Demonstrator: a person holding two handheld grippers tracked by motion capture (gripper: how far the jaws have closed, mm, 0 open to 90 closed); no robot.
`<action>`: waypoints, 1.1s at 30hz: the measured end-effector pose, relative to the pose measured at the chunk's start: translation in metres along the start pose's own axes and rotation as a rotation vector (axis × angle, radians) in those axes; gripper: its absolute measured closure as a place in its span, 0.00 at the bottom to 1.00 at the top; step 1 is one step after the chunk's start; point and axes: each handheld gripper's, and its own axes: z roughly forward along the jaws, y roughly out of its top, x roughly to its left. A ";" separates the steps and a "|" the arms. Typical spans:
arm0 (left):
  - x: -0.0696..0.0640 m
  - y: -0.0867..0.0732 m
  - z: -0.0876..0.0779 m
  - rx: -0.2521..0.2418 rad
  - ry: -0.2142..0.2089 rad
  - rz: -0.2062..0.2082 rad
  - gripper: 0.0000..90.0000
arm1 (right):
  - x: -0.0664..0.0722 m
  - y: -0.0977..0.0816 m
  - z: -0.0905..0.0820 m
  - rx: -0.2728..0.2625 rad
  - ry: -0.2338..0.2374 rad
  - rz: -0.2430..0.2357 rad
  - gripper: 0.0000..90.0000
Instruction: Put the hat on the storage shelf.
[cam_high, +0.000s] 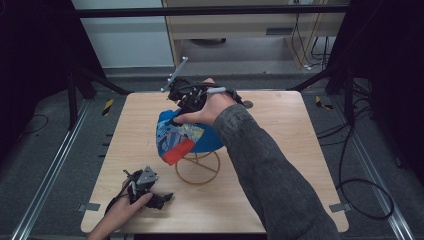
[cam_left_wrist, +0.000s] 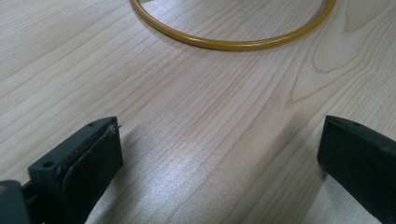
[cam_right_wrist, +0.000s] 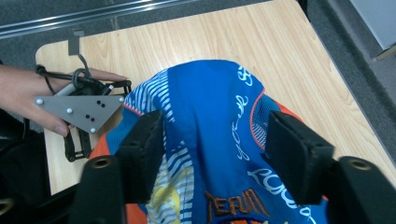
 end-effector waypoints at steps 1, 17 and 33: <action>0.000 0.000 0.000 0.000 0.000 0.000 0.00 | 0.000 0.000 0.000 -0.003 -0.004 0.005 0.39; 0.000 0.000 0.000 0.002 0.001 0.002 0.00 | 0.002 -0.002 -0.005 -0.032 0.001 0.019 0.25; 0.000 0.000 0.000 0.003 0.000 0.002 0.00 | 0.004 -0.008 -0.018 -0.076 -0.031 0.040 0.15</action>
